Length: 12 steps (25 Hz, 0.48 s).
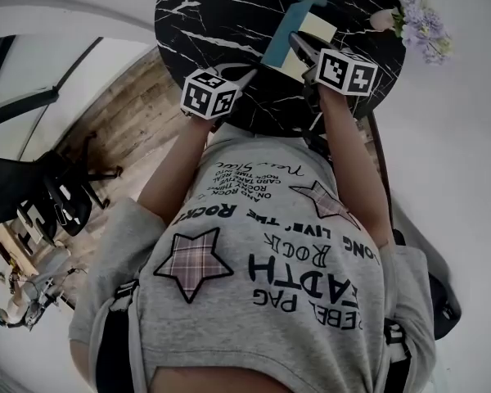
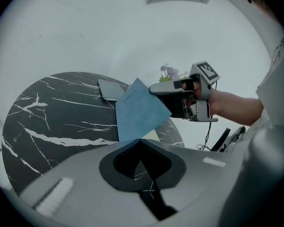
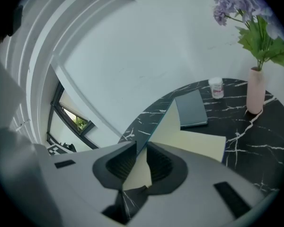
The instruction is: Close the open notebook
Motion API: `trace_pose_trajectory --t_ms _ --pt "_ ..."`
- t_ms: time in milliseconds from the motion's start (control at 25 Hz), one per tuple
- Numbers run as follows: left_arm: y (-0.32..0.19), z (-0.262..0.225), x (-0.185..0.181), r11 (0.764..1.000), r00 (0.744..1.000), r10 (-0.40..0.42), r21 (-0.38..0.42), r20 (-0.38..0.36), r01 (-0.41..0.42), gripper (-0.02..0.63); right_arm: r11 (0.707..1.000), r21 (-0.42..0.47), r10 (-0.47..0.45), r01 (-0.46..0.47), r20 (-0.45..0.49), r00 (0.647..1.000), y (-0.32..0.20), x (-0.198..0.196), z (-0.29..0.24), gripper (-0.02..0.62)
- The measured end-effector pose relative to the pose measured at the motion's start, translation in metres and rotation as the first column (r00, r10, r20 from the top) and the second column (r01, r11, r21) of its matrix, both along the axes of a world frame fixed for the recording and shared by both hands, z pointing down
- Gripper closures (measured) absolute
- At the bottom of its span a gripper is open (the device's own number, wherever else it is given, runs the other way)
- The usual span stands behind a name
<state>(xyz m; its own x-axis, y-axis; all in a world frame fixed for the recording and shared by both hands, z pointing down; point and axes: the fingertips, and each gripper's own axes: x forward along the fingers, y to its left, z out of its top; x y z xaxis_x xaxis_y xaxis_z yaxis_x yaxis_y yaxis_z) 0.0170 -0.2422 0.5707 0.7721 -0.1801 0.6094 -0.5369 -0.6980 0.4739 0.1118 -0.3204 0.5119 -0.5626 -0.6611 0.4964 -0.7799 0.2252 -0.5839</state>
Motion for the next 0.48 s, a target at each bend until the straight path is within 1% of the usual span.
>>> trace_pose_trajectory --t_ms 120,280,400,480 --pt "-0.004 -0.001 -0.002 1.000 1.000 -0.009 0.008 0.002 0.009 0.597 1.000 -0.017 0.000 -0.001 -0.034 0.999 0.002 0.006 0.003 0.533" --pt "-0.007 0.000 -0.004 1.000 1.000 -0.018 0.017 0.009 0.018 0.597 1.000 -0.018 -0.016 0.015 -0.063 0.998 0.007 0.014 0.005 0.549" --pt "-0.010 -0.001 -0.003 0.999 1.000 -0.023 0.031 0.014 0.023 0.597 0.999 -0.038 0.000 -0.003 -0.078 0.997 0.013 0.028 0.013 0.555" --pt "-0.011 -0.002 -0.002 0.999 1.000 -0.026 0.037 0.015 0.025 0.597 0.997 -0.068 0.019 -0.025 -0.087 0.996 0.020 0.039 0.021 0.557"
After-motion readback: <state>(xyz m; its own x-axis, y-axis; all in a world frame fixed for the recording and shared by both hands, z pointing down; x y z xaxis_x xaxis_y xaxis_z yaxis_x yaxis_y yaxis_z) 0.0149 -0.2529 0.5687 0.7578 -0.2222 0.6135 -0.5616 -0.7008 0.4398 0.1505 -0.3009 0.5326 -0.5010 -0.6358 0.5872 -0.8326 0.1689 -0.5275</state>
